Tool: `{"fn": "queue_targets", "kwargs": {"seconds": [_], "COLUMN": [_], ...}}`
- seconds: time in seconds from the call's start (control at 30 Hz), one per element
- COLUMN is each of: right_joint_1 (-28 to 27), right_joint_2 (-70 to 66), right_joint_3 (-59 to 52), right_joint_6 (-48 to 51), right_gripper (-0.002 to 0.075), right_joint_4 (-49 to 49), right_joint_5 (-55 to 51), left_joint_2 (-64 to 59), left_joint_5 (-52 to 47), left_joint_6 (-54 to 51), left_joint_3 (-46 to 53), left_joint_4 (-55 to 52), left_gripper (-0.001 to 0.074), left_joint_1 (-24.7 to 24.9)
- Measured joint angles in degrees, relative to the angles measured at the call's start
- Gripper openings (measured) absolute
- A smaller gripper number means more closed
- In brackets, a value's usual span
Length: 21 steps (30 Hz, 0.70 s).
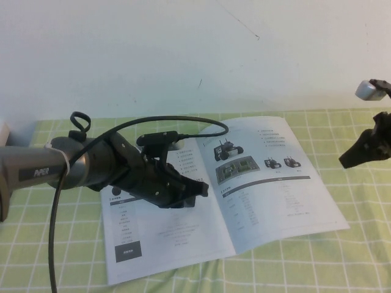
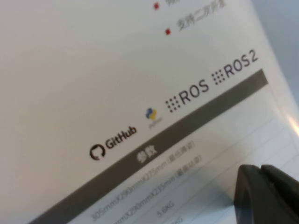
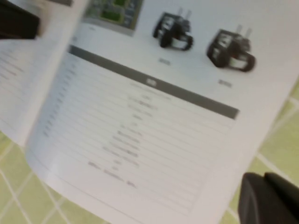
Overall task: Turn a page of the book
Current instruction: Open the closed book
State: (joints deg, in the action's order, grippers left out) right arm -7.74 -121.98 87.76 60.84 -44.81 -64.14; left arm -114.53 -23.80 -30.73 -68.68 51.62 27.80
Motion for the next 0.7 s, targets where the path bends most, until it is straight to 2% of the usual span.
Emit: {"fn": "queue_targets", "kwargs": {"seconds": [0.2, 0.43, 0.5, 0.57, 0.7], "right_joint_1": [2.2, 4.4, 4.4, 4.4, 4.4], "right_joint_2": [0.0, -3.5, -4.74, -5.39, -5.74], "right_joint_3": [5.87, 5.92, 5.92, 5.92, 5.92], "right_joint_6": [-10.21, -8.82, -7.07, -6.06, -5.92], "right_gripper": [-0.0002, 0.0008, 0.0055, 0.0135, 0.0368], "right_joint_4": [14.72, 11.7, 10.09, 9.01, 7.56], "right_joint_5": [0.56, 1.34, 1.85, 2.52, 4.55], "left_joint_2": [-1.17, -1.66, -1.66, -1.66, -1.66], "left_joint_5": [-0.46, -1.05, -1.26, -1.58, -2.1], "left_joint_6": [-9.42, -15.15, -15.57, -15.7, -16.38], "left_joint_3": [-0.07, -0.07, -0.07, -0.07, -0.07], "left_joint_4": [12.15, 18.01, 18.26, 18.38, 18.38], "left_gripper": [-0.0002, -0.0002, -0.0002, -0.0002, -0.0002], "left_joint_1": [0.01, 0.01, 0.01, 0.01, 0.01]}}
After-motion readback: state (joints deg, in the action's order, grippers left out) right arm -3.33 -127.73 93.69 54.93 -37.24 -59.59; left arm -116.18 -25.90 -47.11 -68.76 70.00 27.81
